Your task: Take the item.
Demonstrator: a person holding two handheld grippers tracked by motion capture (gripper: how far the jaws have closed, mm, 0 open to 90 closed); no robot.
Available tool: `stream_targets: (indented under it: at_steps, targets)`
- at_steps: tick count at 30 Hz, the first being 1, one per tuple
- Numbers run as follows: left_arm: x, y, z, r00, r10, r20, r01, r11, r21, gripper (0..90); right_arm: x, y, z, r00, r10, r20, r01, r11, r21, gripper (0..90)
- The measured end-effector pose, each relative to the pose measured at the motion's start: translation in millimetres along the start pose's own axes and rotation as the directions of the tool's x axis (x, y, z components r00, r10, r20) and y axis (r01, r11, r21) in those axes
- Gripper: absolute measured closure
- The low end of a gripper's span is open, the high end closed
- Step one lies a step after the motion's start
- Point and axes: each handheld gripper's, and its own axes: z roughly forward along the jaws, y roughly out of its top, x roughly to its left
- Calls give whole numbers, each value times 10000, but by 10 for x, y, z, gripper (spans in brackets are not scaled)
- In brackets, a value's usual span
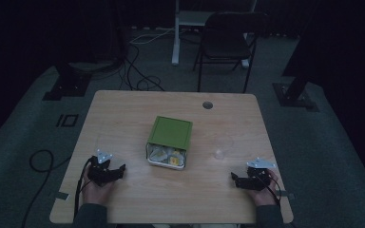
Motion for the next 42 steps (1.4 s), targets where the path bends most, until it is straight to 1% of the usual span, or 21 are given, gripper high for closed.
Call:
stream_targets:
  at_steps: [4, 7, 9, 11, 15, 16, 17, 18, 20, 21, 23, 25, 26, 30, 31, 32, 34, 39, 40, 41, 42]
  targets:
    - [-5, 2, -15, 10000, 45, 59, -46, 9999, 117, 245, 0, 0, 0, 10000, 1, -1, -1, 10000, 1, 134]
    - [-8, 9, -58, 9997, 166, 182, -170, 9995, 253, 372, 0, 0, 0, 10000, 1, -2, -1, 10000, 2, 135]
    - [-14, 10, -69, 9995, 217, 243, -224, 9993, 297, 394, 0, 0, 0, 10000, 2, -1, -2, 10000, 1, 134]
    - [-35, 11, -90, 9963, 294, 812, -316, 9992, 253, 449, 0, 0, 0, 10000, 1, -1, -1, 10000, 1, 135]
    - [-123, 35, -168, 9887, 661, 1347, -657, 9978, -77, 469, 0, 0, 0, 10000, -2, -1, 2, 10000, 1, 135]
    - [-123, 35, -168, 9887, 661, 1347, -657, 9978, -77, 474, 0, 0, 0, 10000, -2, -1, 2, 10000, 1, 135]
    - [-192, 57, -237, 9833, 978, 1536, -939, 9951, -322, 475, 0, 0, 0, 10000, -2, 0, 2, 10000, 0, 134]
    - [-219, 65, -262, 9807, 1083, 1629, -1031, 9939, -399, 479, 0, 0, 0, 10000, 0, 0, 0, 10000, 0, 134]
    - [-219, 65, -262, 9807, 1083, 1629, -1031, 9939, -399, 492, 0, 0, 0, 10000, -2, -2, 2, 10000, 1, 134]
    - [-313, 97, -331, 9736, 1414, 1789, -1321, 9892, -627, 495, 0, 0, 0, 10000, 1, -1, -1, 10000, 1, 134]
    - [-402, 136, -364, 9649, 1724, 1981, -1605, 9842, -746, 495, 0, 0, 0, 10000, -3, 0, 3, 10000, 3, 134]
    - [-428, 147, -370, 9632, 1798, 1996, -1677, 9829, -761, 494, 0, 0, 0, 10000, -5, 0, 5, 10000, 1, 134]
    - [-469, 166, -385, 9581, 1916, 2129, -1777, 9806, -824, 493, 0, 0, 0, 10000, -5, -1, 5, 10000, 1, 134]
    - [-543, 199, -420, 9485, 2054, 2411, -1858, 9773, -1016, 494, 0, 0, 0, 10000, -5, 0, 5, 10000, 1, 134]
    - [-543, 199, -420, 9485, 2054, 2411, -1858, 9773, -1016, 494, 0, 0, 0, 10000, -2, -1, 2, 10000, -1, 134]
    - [-574, 218, -434, 9437, 2135, 2528, -1903, 9752, -1132, 494, 0, 0, 0, 10000, -4, 1, 4, 10000, 0, 134]
    - [-591, 229, -440, 9413, 2180, 2576, -1937, 9741, -1168, 494, 0, 0, 0, 10000, -4, 1, 4, 10000, 2, 134]
    - [-706, 300, -461, 9240, 2611, 2793, -2295, 9630, -1412, 494, 0, 0, 0, 10000, -2, 1, 2, 10000, 1, 135]
    - [-706, 300, -461, 9240, 2611, 2793, -2295, 9630, -1412, 494, 0, 0, 0, 10000, -2, 1, 2, 10000, 1, 135]
    - [-747, 328, -460, 9169, 2735, 2907, -2402, 9598, -1453, 494, 0, 0, 0, 10000, -4, 0, 4, 10000, 1, 134]
    - [-766, 340, -457, 9147, 2784, 2930, -2437, 9582, -1499, 493, 0, 0, 0, 10000, -4, 0, 4, 10000, 1, 135]
